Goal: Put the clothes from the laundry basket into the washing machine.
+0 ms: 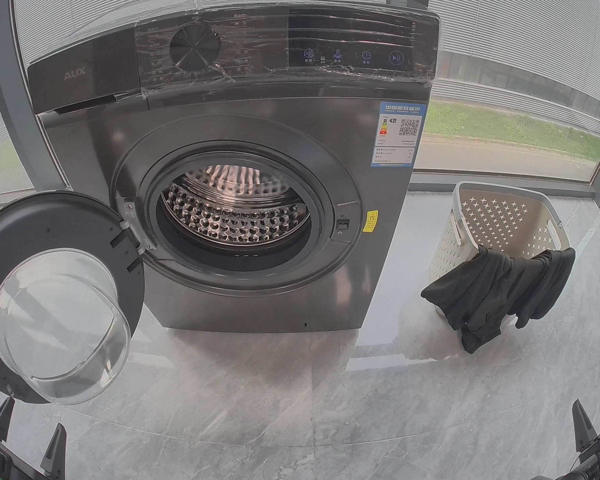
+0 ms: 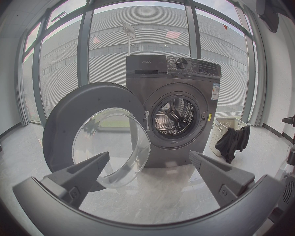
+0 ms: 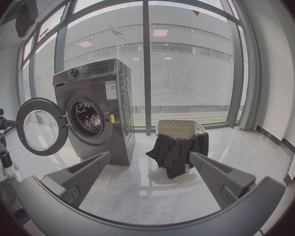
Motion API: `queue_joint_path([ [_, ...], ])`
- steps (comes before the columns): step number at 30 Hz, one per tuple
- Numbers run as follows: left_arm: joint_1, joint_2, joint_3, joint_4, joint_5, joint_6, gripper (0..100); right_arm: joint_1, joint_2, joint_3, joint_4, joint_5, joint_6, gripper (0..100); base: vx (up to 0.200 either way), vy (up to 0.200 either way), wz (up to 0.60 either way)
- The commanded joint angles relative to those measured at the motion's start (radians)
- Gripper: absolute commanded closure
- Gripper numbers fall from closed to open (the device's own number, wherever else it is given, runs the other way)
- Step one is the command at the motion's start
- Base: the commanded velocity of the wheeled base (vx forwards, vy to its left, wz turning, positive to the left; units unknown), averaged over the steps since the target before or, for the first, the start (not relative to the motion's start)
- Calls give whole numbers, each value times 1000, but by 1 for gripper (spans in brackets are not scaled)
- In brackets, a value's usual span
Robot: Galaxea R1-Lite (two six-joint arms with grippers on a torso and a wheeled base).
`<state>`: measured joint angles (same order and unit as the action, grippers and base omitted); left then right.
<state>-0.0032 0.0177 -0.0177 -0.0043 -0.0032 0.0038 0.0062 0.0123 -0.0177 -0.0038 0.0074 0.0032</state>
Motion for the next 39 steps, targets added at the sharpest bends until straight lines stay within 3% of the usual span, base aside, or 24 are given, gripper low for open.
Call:
queue_joint_path([
  [1, 0, -18, 16, 0, 0, -1, 0, 0, -12, 18, -1, 0, 0, 0, 200, 0, 0],
  [13, 2, -18, 16, 0, 2, 4, 0, 0, -12, 18, -1, 0, 0, 0, 50, 0, 0],
  [39, 2, -18, 16, 0, 2, 2, 0, 0, -12, 18, -1, 0, 0, 0, 0, -200, 0],
])
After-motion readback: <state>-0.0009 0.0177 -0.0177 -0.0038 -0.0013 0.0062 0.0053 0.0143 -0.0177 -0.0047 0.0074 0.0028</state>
